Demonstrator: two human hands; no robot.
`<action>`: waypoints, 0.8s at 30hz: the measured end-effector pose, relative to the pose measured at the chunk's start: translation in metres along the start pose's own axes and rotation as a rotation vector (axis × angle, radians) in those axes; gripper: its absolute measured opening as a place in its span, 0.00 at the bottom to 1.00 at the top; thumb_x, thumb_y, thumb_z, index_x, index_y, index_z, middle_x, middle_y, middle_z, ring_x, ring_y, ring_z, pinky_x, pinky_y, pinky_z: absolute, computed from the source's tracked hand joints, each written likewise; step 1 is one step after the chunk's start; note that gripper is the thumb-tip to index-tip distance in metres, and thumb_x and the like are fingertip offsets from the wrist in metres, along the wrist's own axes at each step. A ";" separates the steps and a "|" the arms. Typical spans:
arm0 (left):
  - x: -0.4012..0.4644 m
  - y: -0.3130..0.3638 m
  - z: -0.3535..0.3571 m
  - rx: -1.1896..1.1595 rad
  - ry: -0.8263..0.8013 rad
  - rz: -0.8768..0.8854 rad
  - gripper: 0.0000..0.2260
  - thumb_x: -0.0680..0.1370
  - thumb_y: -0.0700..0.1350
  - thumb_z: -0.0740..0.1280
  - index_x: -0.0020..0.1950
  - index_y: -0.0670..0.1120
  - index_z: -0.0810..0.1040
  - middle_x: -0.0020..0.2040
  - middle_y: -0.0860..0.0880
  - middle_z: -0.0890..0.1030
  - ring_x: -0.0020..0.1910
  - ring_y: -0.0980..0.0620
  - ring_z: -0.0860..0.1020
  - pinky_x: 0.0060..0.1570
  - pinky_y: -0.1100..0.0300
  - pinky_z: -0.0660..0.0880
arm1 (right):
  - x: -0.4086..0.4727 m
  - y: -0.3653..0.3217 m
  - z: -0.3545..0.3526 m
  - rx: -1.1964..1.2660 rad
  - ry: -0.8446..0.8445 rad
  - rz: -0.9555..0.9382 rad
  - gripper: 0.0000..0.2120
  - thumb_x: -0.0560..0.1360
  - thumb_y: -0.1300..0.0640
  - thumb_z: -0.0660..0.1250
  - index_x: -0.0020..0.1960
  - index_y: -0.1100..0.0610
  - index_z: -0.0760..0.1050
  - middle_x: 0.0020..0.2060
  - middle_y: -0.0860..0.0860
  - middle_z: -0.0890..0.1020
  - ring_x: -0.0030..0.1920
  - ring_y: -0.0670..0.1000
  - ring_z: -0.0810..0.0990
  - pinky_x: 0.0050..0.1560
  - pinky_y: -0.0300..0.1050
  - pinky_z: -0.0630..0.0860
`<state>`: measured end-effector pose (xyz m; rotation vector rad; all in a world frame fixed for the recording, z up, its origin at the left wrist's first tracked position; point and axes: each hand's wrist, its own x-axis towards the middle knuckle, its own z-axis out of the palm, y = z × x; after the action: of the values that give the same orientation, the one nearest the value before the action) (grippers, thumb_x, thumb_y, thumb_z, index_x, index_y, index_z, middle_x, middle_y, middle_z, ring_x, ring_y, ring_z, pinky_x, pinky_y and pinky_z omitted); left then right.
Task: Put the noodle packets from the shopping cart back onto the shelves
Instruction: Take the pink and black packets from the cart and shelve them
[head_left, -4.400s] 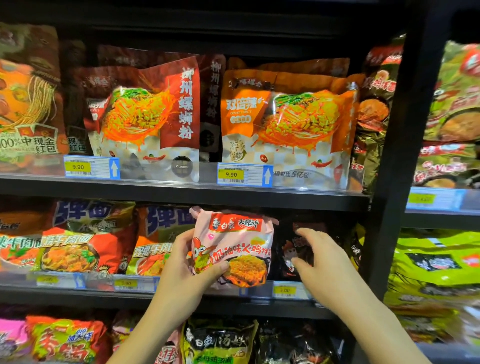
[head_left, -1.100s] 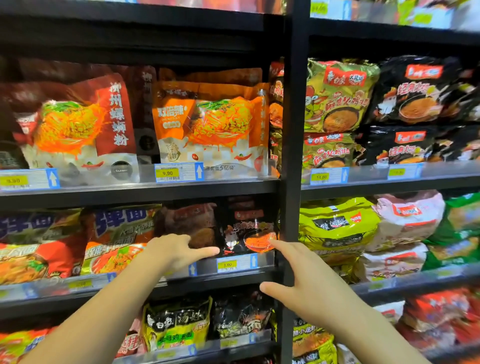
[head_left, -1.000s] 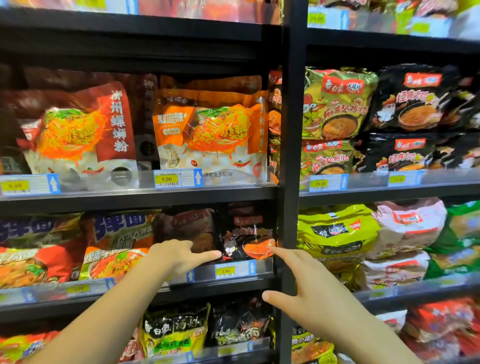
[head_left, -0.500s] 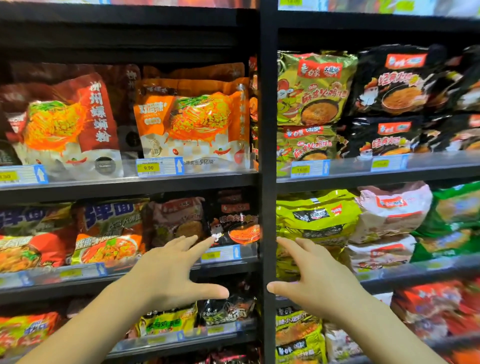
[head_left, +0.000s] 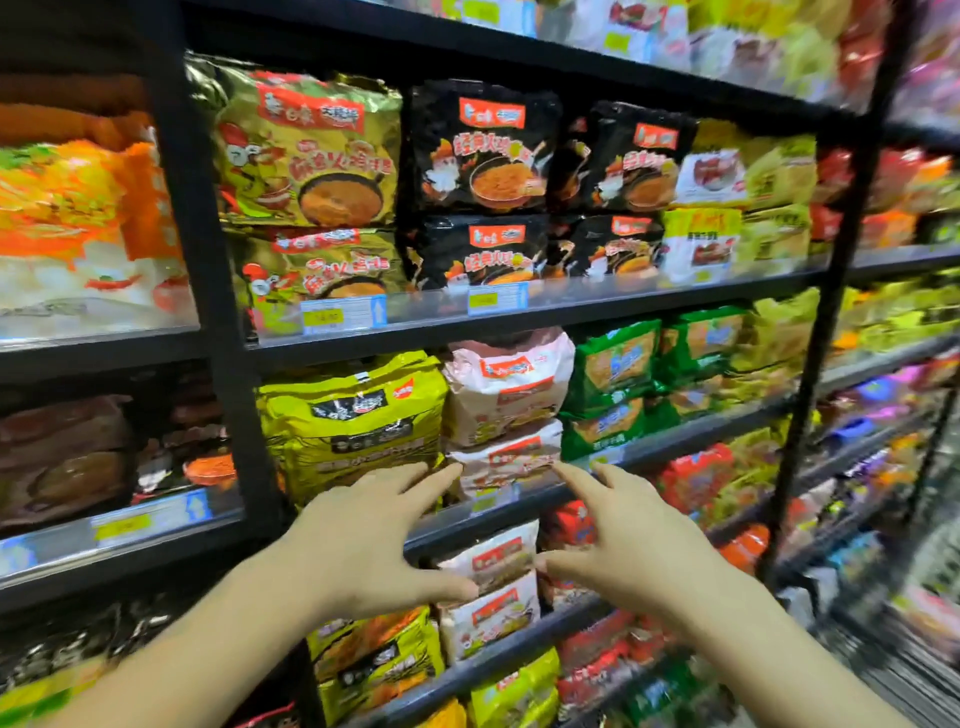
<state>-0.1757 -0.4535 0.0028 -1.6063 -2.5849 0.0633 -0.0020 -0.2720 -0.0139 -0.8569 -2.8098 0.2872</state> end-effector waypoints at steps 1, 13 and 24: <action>0.012 0.013 0.002 0.006 -0.005 0.019 0.50 0.64 0.84 0.55 0.79 0.68 0.38 0.83 0.59 0.49 0.81 0.53 0.53 0.74 0.49 0.65 | -0.004 0.017 -0.004 -0.007 0.002 0.028 0.47 0.72 0.28 0.66 0.82 0.38 0.46 0.82 0.50 0.55 0.81 0.53 0.53 0.75 0.54 0.65; 0.158 0.147 0.021 -0.014 0.015 0.328 0.51 0.64 0.85 0.54 0.80 0.65 0.39 0.83 0.57 0.52 0.81 0.52 0.56 0.74 0.52 0.66 | -0.036 0.191 -0.037 -0.014 -0.002 0.378 0.49 0.70 0.28 0.68 0.82 0.38 0.46 0.82 0.52 0.55 0.81 0.54 0.53 0.76 0.53 0.64; 0.314 0.272 0.027 -0.092 0.021 0.589 0.50 0.66 0.82 0.57 0.80 0.66 0.39 0.83 0.56 0.49 0.82 0.52 0.52 0.74 0.50 0.65 | -0.001 0.306 -0.058 -0.049 0.043 0.670 0.48 0.70 0.28 0.68 0.82 0.37 0.47 0.81 0.53 0.57 0.80 0.55 0.56 0.75 0.53 0.65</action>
<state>-0.0738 -0.0511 -0.0282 -2.3261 -2.0345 -0.0301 0.1742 -0.0157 -0.0312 -1.7710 -2.4051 0.2821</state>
